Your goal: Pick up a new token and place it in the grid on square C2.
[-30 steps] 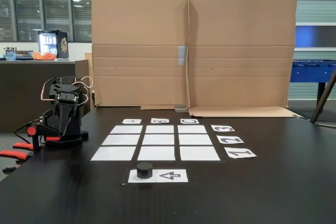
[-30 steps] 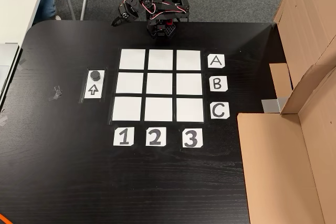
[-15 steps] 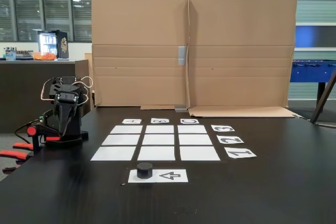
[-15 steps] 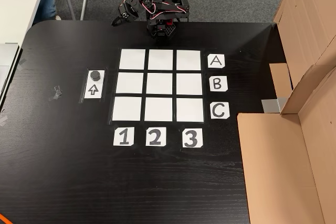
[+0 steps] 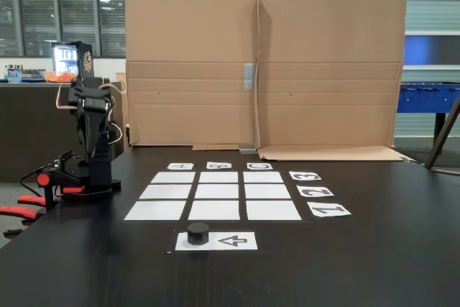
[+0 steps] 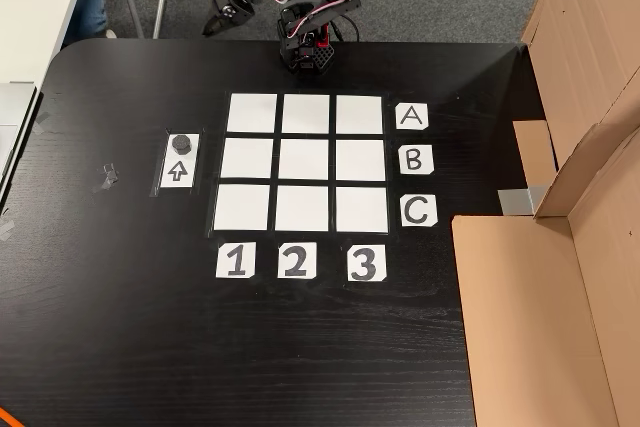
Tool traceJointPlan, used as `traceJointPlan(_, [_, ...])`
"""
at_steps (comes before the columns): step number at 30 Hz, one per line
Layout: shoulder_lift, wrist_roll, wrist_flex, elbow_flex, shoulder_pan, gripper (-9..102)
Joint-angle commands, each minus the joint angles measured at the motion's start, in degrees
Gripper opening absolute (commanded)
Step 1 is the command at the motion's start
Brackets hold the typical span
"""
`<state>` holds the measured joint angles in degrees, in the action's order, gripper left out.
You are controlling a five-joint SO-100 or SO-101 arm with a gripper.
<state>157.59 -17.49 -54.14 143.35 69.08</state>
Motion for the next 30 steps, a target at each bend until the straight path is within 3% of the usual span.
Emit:
traceJointPlan(1, [-10.02,0.09,-1.32,-10.37,-1.05,-1])
traceJointPlan(16, [-38.14,0.09,-12.22,-42.19,-4.48,9])
traceJointPlan(19, [-41.66,0.09,-14.41,-44.74,-5.89,21])
traceJointPlan(25, [-47.29,0.09,-16.17,-48.6,-6.86,28])
traceJointPlan(30, [-51.77,0.09,-18.9,-51.42,-7.56,47])
